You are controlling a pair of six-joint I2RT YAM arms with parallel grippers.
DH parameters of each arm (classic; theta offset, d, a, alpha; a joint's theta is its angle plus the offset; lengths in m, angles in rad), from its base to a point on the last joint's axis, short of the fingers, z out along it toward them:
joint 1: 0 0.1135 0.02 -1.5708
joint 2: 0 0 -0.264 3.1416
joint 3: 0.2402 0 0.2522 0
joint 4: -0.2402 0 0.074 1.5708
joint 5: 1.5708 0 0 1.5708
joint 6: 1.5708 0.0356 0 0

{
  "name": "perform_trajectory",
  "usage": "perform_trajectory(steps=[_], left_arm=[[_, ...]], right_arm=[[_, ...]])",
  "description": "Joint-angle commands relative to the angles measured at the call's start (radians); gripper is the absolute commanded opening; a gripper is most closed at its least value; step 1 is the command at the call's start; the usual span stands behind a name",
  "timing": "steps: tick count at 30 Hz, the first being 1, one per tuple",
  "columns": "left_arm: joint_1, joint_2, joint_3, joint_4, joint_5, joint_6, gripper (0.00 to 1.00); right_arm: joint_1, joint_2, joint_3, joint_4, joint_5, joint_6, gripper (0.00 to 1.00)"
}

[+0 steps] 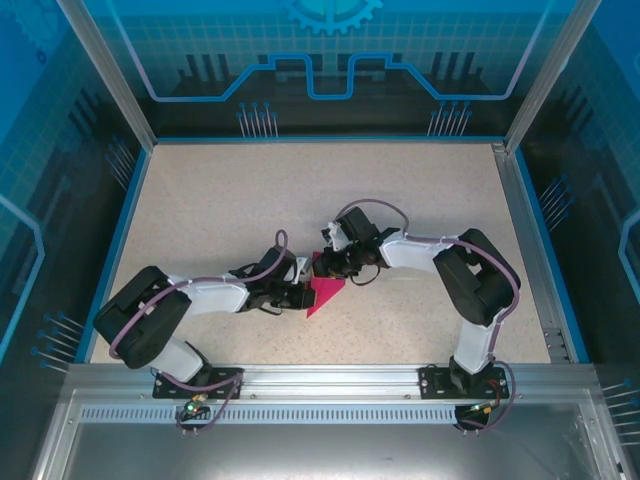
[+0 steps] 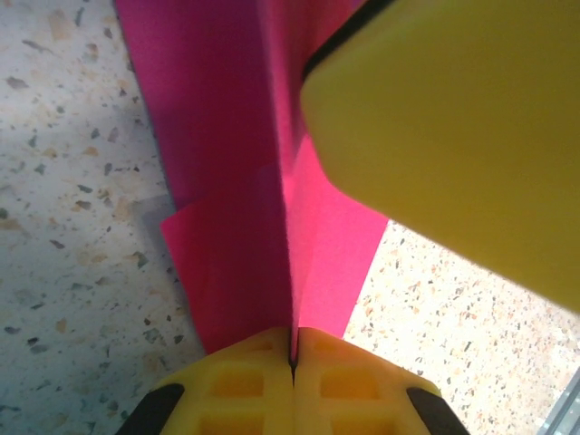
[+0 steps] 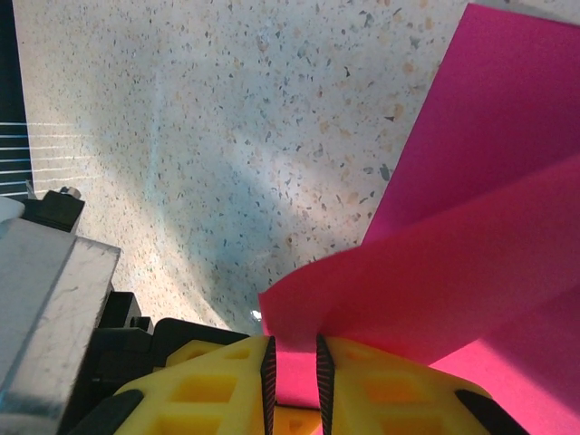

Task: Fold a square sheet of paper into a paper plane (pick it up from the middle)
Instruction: Fourth fold the wing at the center of the table.

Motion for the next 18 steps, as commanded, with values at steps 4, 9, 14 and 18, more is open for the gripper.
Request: perform_trajectory(steps=[4, 9, 14, 18], left_arm=[[0.035, -0.012, -0.013, 0.017, 0.072, 0.0, 0.02], [0.046, -0.023, 0.002, -0.041, 0.048, 0.03, 0.13], [0.046, -0.012, -0.002, -0.053, 0.051, 0.032, 0.19], [0.046, -0.027, -0.017, -0.04, 0.051, 0.026, 0.21]], right_arm=[[0.004, 0.028, 0.037, -0.011, -0.01, -0.015, 0.22], [0.0, 0.043, 0.042, -0.013, -0.005, -0.015, 0.22], [-0.001, 0.048, 0.049, -0.016, 0.0, -0.013, 0.22], [-0.002, 0.049, 0.054, -0.024, 0.008, -0.013, 0.22]])
